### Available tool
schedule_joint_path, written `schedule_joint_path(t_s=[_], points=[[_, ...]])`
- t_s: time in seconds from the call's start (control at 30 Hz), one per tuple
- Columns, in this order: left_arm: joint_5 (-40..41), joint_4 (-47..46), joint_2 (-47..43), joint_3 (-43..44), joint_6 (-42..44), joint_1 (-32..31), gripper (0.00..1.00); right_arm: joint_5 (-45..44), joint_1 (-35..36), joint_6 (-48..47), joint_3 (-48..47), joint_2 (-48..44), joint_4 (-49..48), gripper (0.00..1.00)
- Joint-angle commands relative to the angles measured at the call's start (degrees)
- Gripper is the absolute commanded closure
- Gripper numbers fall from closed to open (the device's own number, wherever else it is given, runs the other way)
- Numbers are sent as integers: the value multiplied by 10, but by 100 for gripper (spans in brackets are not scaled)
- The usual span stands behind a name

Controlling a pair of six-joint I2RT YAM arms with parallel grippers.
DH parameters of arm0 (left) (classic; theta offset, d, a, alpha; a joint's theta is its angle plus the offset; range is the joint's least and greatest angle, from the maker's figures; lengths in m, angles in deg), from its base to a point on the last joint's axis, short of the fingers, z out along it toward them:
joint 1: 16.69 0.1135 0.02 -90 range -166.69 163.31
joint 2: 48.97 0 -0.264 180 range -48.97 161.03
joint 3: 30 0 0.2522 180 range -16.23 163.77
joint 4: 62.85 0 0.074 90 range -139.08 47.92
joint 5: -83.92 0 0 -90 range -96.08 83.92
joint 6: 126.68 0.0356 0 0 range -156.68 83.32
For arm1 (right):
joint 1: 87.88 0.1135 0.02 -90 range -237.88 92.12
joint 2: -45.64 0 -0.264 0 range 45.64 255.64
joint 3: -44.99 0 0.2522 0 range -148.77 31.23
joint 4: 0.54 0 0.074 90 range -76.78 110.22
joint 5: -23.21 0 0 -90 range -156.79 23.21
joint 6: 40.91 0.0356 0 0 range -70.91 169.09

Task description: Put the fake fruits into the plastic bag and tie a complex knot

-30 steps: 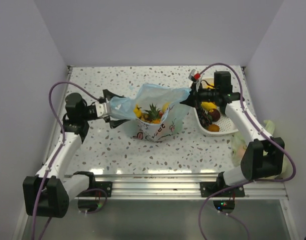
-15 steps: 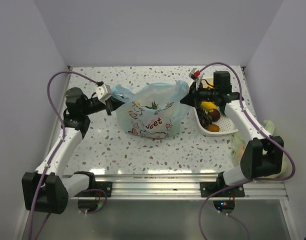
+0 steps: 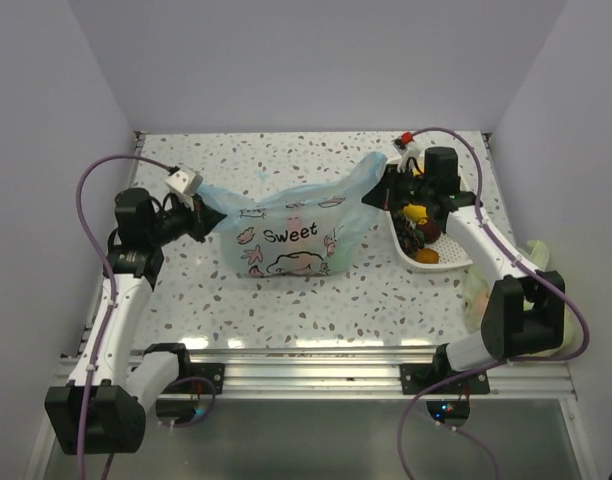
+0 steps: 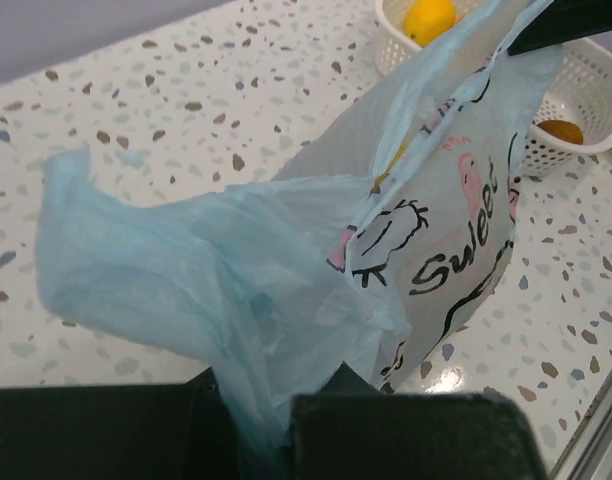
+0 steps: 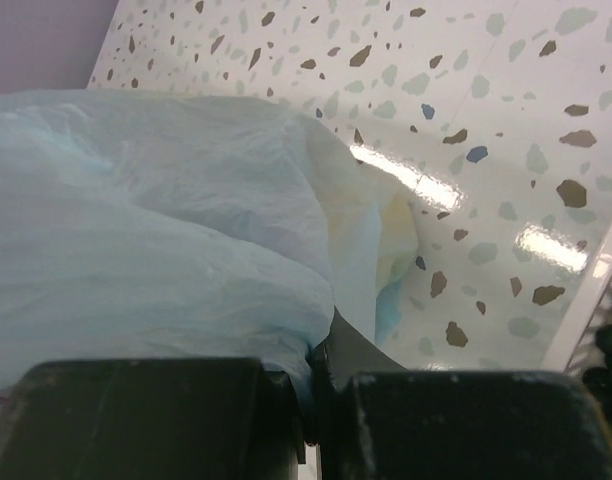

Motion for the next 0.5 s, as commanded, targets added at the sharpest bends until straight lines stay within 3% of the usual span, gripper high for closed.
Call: schedule_joint_path(t_s=[0.0,0.1,0.17,0.23,0.27,0.37,0.47], points=[[74,21,-4,-25,12,8,100,-32,-12,68,37,-12,-80,100],[93,29,24,-21,18,8,100,22,-11,46,43,-10,-97,100],[63,26,29,-15,23,8,100,82,-12,24,51,-17,-109,99],[39,13,29,-9,18,8,100,101,-12,-13,55,-31,-119,76],[6,8,29,-5,17,8,100,110,-11,-29,58,-38,-120,57],[-38,-2,29,4,16,8,100,125,-11,-116,53,-58,-103,35],[-61,4,35,15,20,8,100,147,-12,-205,48,-61,-89,24]])
